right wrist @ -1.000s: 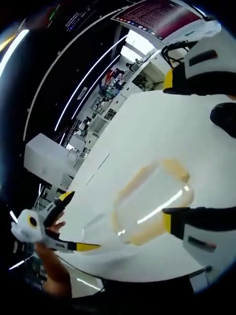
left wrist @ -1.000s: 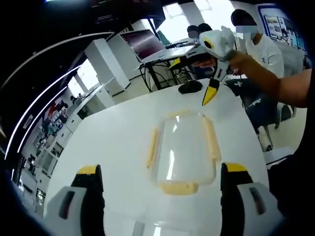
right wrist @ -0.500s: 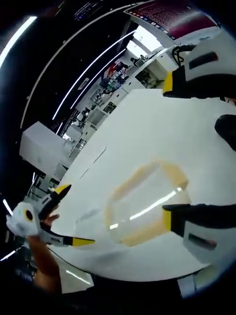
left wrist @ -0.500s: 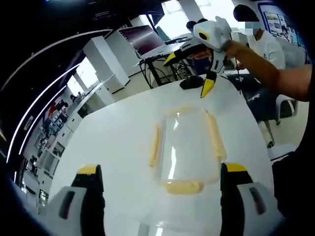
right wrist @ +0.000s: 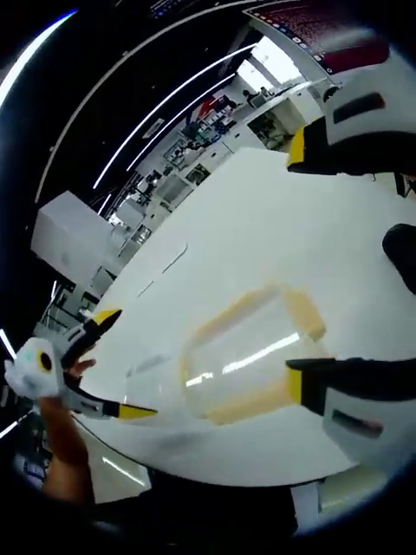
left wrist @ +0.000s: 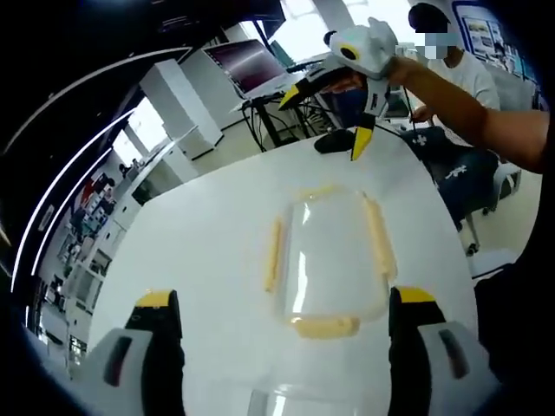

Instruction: Snap each plastic latch of the storage box into its locked position after aligning the lid with the box until every specified latch is closed and the lid sits flush.

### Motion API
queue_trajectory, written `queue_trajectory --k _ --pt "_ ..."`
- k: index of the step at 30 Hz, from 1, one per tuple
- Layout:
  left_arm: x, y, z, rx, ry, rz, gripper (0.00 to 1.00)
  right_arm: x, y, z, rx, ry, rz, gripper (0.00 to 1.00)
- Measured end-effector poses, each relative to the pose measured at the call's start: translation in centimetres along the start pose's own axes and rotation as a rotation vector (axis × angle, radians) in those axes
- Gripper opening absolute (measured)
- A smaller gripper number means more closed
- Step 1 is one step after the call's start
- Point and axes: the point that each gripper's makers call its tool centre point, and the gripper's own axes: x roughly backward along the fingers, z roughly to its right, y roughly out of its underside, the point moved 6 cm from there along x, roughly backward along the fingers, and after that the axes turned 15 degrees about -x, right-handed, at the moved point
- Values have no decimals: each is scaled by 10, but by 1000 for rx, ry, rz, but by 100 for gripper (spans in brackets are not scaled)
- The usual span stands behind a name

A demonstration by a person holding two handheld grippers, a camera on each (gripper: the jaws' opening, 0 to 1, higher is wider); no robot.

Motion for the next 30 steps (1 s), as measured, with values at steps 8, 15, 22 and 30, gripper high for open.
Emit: queue_trajectory --k 8,15,22,30 --pt "1 4 -3 27 -2 9 99 5 -8 0 25 -4 -7 87" --pt "1 5 0 23 5 2 97 3 -8 -3 96 -61 -74 87" --pt "5 5 -1 20 6 5 99 1 -7 0 124 -100 -120 82" --pt "4 11 -1 42 18 -3 99 2 5 -1 184 -231 -215 76"
